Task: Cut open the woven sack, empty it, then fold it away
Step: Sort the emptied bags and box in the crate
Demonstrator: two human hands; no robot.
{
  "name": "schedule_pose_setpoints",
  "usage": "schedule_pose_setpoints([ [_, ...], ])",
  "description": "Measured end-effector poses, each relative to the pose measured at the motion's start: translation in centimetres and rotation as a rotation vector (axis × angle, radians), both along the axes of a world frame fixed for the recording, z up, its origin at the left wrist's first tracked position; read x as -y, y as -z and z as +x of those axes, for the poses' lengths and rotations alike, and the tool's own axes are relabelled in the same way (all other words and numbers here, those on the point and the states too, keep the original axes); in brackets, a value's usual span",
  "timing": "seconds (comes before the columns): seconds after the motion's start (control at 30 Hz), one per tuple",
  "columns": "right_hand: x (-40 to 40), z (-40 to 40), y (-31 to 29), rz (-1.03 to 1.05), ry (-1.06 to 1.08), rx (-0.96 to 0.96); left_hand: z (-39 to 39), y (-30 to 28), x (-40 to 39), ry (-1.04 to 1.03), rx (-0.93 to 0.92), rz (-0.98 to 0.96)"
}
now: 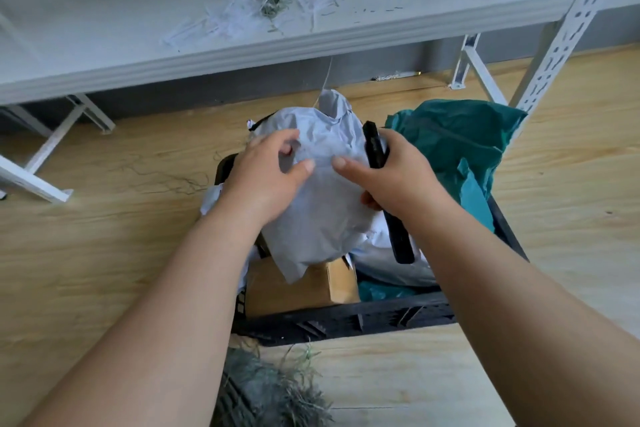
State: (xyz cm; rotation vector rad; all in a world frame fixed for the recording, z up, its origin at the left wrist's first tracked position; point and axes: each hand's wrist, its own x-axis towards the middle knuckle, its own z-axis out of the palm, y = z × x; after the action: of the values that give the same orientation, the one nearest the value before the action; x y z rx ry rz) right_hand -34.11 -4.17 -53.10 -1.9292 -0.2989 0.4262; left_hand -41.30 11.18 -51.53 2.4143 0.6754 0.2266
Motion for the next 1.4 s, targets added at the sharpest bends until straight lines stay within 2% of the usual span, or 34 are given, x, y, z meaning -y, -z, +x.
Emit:
schedule_pose_setpoints([
  [0.13,0.1,0.0,0.7,-0.054,-0.01,-0.013,0.5,-0.3,1.9,0.143,0.121,-0.03],
  [0.3,2.6,2.1,-1.7,-0.116,0.098,0.168,1.4,-0.2,4.0,0.284,0.194,0.011],
  [0.43,4.2,3.0,-1.3,-0.42,0.016,0.218,1.1,1.7,4.1,0.262,-0.049,0.265],
  [0.53,4.0,2.8,-1.4,-0.401,-0.032,0.298,0.9,2.4,4.5,0.309,-0.179,0.293],
  [0.6,3.2,2.4,-0.2,-0.444,-0.125,0.264,1.2,3.1,4.4,0.362,-0.284,0.332],
  [0.67,2.4,2.2,2.4,-0.573,-0.185,0.202,1.4,4.6,4.3,0.38,-0.363,0.39],
  [0.77,1.8,1.6,6.2,-0.688,-0.192,0.096,1.4,7.6,4.6,0.385,-0.424,0.449],
  [0.9,1.8,2.2,7.1,-0.676,-0.195,0.082,2.1,8.7,4.7,0.379,-0.434,0.48],
  [1.07,2.8,2.9,4.3,-0.634,-0.201,0.137,-0.5,6.8,5.9,0.367,-0.309,0.455],
  [1.13,3.0,3.0,3.1,-0.594,-0.19,0.176,-2.2,6.6,6.8,0.442,-0.384,0.435],
  [1.23,2.6,3.0,2.5,-0.586,-0.18,0.22,-4.0,8.3,7.5,0.529,-0.549,0.539],
  [1.4,1.5,2.5,4.2,-0.614,-0.192,0.253,-4.2,10.5,6.7,0.51,-0.491,0.601],
])
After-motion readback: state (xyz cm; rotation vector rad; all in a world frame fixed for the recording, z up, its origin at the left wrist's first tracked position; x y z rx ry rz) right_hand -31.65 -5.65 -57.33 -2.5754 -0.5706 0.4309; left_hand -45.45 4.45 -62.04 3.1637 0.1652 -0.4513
